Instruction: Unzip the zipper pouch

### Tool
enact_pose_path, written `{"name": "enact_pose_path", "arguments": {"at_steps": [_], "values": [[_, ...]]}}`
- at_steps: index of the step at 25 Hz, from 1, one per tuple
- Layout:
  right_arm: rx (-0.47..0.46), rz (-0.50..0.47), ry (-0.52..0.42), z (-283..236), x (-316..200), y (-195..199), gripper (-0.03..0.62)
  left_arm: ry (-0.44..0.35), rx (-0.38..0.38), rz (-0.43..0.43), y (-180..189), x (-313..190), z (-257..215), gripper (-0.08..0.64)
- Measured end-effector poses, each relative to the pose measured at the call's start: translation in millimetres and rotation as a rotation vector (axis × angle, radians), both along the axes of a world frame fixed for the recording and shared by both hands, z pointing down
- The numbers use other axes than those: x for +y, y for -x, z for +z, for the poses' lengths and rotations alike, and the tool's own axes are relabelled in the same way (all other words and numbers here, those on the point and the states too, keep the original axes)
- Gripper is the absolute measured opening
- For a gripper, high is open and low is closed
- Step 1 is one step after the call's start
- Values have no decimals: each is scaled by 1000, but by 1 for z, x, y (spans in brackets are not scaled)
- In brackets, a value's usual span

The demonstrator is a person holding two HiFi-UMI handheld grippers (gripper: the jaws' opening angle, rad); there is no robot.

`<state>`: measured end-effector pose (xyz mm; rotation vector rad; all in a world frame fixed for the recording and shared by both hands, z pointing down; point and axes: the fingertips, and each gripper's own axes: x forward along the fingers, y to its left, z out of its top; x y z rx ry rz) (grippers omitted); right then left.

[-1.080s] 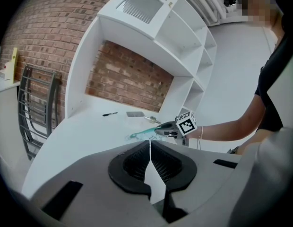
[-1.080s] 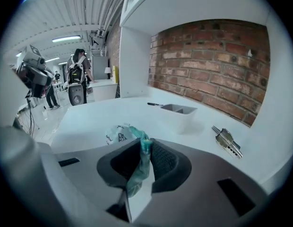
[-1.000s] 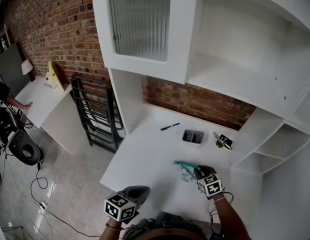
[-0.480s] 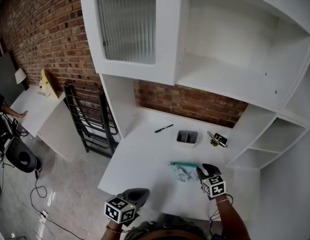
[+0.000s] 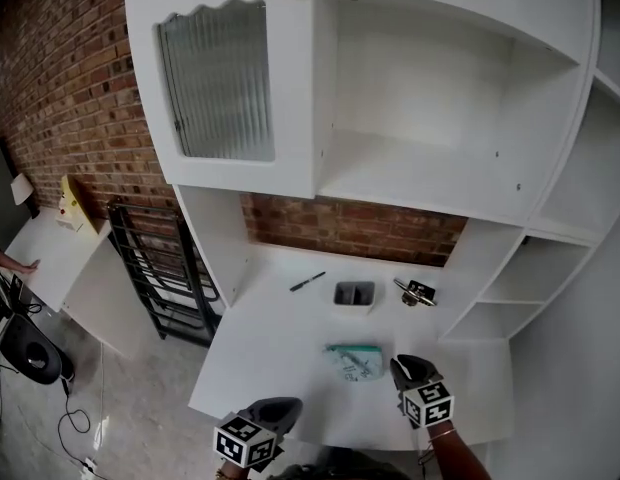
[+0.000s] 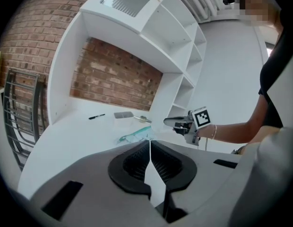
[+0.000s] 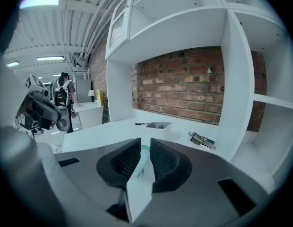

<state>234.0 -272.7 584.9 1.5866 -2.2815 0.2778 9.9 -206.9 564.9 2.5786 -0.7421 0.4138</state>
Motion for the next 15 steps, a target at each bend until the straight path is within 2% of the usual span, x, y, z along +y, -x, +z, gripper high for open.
{"name": "enact_pose_path", "arguments": {"at_steps": [5, 15], "values": [[-45, 28, -32, -18, 25, 8, 40, -31, 5, 23, -12, 0, -8, 6], [-124, 132, -97, -52, 64, 12, 2, -125, 15, -18, -21, -15, -22, 6]]}}
